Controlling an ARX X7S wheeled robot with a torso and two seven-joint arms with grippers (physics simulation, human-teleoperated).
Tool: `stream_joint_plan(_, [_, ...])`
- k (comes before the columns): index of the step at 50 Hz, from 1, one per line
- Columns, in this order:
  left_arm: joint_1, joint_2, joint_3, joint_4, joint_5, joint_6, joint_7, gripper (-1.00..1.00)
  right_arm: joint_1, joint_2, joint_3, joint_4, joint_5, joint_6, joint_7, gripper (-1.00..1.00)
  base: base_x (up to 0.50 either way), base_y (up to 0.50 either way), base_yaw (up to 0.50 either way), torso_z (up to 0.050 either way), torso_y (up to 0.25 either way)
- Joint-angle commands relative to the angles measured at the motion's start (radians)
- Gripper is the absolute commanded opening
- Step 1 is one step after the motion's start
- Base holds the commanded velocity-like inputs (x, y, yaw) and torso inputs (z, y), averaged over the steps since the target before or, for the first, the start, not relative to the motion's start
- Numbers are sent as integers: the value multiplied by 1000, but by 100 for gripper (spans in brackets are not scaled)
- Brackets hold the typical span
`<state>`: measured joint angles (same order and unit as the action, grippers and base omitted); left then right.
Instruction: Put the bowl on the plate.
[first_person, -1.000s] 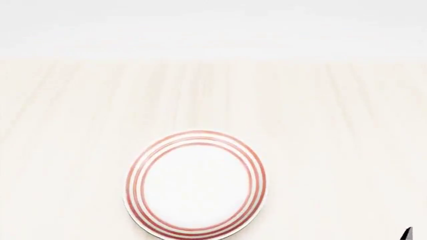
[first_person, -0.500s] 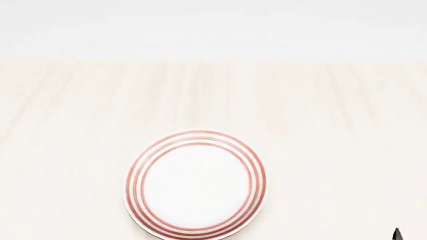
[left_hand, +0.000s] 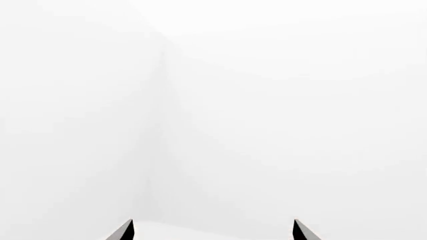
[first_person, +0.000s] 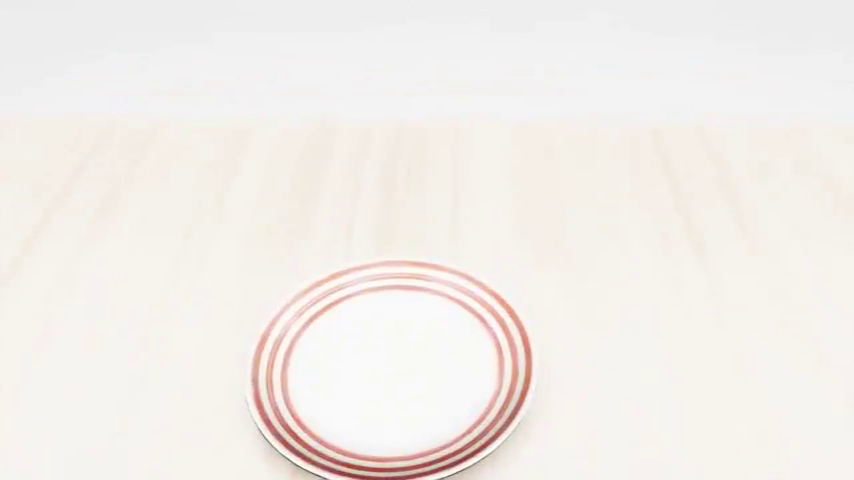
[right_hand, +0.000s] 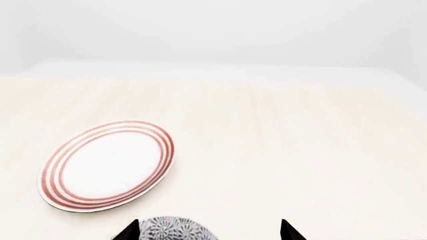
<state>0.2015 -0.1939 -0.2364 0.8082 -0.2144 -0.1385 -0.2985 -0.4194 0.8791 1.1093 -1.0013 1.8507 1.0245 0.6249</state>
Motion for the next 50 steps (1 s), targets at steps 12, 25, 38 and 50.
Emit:
stream_joint_plan(12, [9,-13,2,0,-5,12,-18,100,55,-88,-28,75,-92,116,-110,100,0,0,0,0,0])
stream_joint_plan(25, [10,-21,-6,0,-23,9,-29,100,158,-163,-261,167,-288,137,-211,100,0,0,0,0,0])
stream_joint_plan(38, [17,-29,-4,8,-26,10,-38,100,162,-193,-333,187,-371,143,-264,100,0,0,0,0,0])
stream_joint_plan(50, [19,-36,-1,8,-27,13,-46,100,124,-186,-287,173,-344,138,-271,100,0,0,0,0,0])
